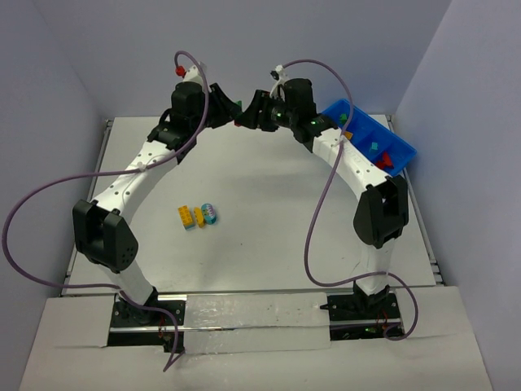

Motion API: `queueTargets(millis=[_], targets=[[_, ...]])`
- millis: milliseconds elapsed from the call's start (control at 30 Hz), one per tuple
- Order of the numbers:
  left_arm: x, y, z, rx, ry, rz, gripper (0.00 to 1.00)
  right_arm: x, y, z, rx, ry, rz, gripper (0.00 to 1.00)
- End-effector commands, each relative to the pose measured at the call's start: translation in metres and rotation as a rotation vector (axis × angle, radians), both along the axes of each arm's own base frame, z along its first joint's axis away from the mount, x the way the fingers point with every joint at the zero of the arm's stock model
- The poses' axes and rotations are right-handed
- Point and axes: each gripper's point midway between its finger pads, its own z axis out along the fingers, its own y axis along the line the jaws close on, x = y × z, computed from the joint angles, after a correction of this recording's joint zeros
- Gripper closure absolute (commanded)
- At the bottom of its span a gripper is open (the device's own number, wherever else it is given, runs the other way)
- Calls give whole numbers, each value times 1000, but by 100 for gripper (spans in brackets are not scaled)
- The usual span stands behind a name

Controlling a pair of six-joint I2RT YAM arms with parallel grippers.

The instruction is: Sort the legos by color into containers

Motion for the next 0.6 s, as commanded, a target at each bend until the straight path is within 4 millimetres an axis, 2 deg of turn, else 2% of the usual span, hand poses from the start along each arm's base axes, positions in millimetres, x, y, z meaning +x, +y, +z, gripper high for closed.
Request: queueTargets(millis=[0,133,267,333,367,400,467,567], targets=[[-4,-7,32,-53,-77,-26,100,8,7,29,34,-94,3,44],[-5,-10,32,-56,-77,-36,100,10,7,27,24,-105,10,51],[-5,-10,31,-55,-77,-34,100,10,6,29,16,-120,11,64],[-4,-11,30,-54,-74,-29,100,10,7,28,13,-124,12,76],[-4,-10,30,-53,-75,-23,100,10,6,29,12,-127,12,77],[-3,-9,31,-53,-75,-15,100,9,6,28,11,-127,12,87],[-3,-7,32,-51,-77,-3,100,9,5,26,6,-121,6,98],[5,4,40,-43,-103,48,100,9,-1,21,-16,-111,-19,100]])
